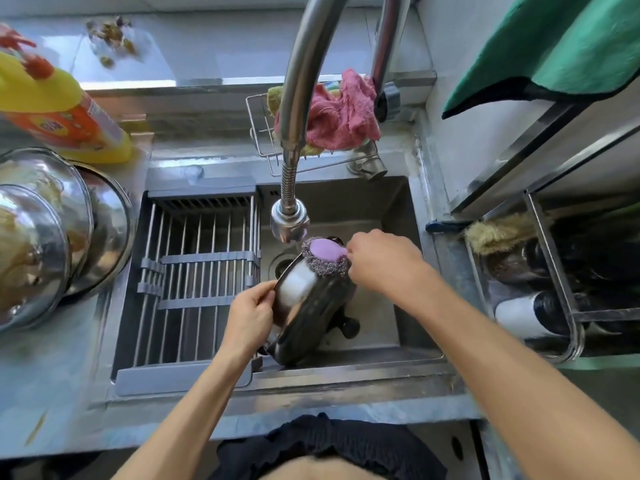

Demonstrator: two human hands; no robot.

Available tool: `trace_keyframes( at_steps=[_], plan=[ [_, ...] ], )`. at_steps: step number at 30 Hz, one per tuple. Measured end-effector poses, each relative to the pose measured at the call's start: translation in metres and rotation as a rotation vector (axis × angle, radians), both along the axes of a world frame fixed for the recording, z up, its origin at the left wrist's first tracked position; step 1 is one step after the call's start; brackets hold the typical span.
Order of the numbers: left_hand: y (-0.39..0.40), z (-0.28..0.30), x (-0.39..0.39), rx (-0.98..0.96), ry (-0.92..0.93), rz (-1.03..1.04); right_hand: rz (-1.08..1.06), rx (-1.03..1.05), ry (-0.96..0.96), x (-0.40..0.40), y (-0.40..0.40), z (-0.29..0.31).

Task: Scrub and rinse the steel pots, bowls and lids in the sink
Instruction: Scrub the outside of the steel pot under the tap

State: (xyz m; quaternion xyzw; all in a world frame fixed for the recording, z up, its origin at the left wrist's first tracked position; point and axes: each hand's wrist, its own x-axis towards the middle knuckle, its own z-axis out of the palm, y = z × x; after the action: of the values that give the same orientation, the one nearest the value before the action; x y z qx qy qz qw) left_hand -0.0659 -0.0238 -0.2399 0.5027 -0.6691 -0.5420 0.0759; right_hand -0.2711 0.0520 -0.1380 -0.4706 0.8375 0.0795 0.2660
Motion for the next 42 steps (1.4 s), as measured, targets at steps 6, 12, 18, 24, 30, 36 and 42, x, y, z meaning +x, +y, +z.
trace_keyframes(
  at_steps=[6, 12, 18, 24, 30, 36, 42],
  plan=[
    [-0.016, 0.007, -0.041, -0.024, 0.016, 0.114, 0.05, -0.037, -0.046, 0.006, -0.023, -0.003],
    [-0.027, 0.003, -0.033, -0.062, -0.141, 0.005, -0.086, 0.079, -0.078, -0.031, -0.031, -0.02],
    [-0.054, 0.029, -0.035, -0.034, 0.028, 0.005, -0.15, 0.074, -0.122, -0.027, -0.024, -0.028],
    [-0.065, 0.049, -0.032, -0.06, 0.024, -0.138, -0.152, 0.069, -0.109, -0.025, -0.025, -0.021],
    [-0.055, 0.091, -0.033, -0.152, 0.319, -0.075, -0.189, 0.071, -0.098, -0.018, -0.017, -0.016],
    [-0.05, 0.108, -0.035, -0.227, 0.374, -0.182, -0.188, 0.052, -0.104, -0.014, -0.016, -0.01],
    [-0.036, 0.101, -0.041, -0.216, 0.433, -0.165, -0.206, 0.065, -0.083, -0.013, -0.008, -0.01]
  ],
)
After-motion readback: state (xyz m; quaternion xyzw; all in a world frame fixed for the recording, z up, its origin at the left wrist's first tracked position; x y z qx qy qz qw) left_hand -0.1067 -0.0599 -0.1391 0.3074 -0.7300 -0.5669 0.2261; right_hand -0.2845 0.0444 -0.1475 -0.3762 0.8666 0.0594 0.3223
